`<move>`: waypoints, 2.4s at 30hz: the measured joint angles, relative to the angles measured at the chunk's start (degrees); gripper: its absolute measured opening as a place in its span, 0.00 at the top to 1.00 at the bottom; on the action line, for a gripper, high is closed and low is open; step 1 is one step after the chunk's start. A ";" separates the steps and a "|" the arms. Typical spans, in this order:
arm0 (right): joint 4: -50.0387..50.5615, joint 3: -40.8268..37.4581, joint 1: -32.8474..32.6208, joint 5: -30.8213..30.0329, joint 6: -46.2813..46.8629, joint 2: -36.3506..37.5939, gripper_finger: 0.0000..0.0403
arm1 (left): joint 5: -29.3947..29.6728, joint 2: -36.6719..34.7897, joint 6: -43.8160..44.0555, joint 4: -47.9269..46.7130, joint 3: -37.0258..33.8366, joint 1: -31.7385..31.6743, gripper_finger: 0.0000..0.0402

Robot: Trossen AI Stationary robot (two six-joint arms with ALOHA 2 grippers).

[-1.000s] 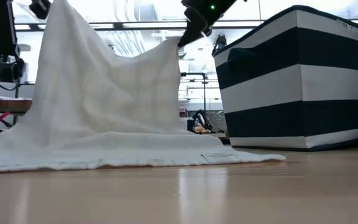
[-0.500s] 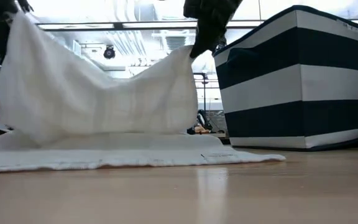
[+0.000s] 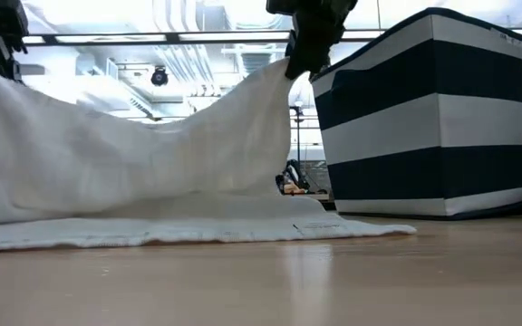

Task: Fold kitchen towel into neat rectangle
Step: Fold the white patterned towel

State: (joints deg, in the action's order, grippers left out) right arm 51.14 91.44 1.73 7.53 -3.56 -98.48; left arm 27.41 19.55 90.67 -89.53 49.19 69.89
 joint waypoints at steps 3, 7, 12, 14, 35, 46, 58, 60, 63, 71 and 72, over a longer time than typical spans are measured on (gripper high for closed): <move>-1.38 -1.30 -0.77 -0.13 2.05 0.00 1.00 | -0.30 0.00 0.15 0.96 -0.98 0.00 1.00; -2.06 -4.05 -1.71 -0.05 4.38 0.00 1.00 | -0.22 0.07 -0.75 3.93 -1.09 0.02 1.00; -2.02 -7.29 -2.97 -0.03 7.12 0.00 1.00 | 1.04 1.49 -3.22 6.83 1.28 0.02 1.00; -1.92 -8.24 -3.42 -0.05 8.07 0.00 1.00 | 1.52 2.83 -3.32 5.81 2.97 0.02 1.00; 8.13 -5.54 -4.49 -20.95 4.24 0.29 1.00 | 4.80 16.37 -12.26 -0.49 19.15 -0.02 1.00; 8.10 -7.68 -7.54 -11.66 3.17 0.20 1.00 | 1.49 17.00 -5.77 8.42 6.39 -0.02 1.00; 3.25 -11.64 -10.19 -9.79 7.43 0.13 1.00 | 0.32 20.06 -5.94 13.21 4.47 -0.02 0.99; 5.31 -12.44 -10.33 -11.08 8.86 0.13 1.00 | 0.32 20.61 -6.40 14.62 4.38 -0.02 0.99; 7.62 -12.94 -10.23 -12.06 9.63 0.11 1.00 | 0.42 21.51 -7.28 14.77 4.15 -0.02 1.00; 9.00 -11.31 -10.35 -12.29 9.79 0.11 1.00 | 0.47 23.46 -6.29 14.92 3.54 -0.02 0.99; 9.12 -10.85 -10.35 -12.87 10.09 0.12 1.00 | 0.47 23.65 -6.29 14.90 3.54 -0.02 0.99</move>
State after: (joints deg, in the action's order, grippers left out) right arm 60.26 80.59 -8.62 -5.33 6.52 -98.35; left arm 27.88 43.20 84.38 -74.63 52.73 69.87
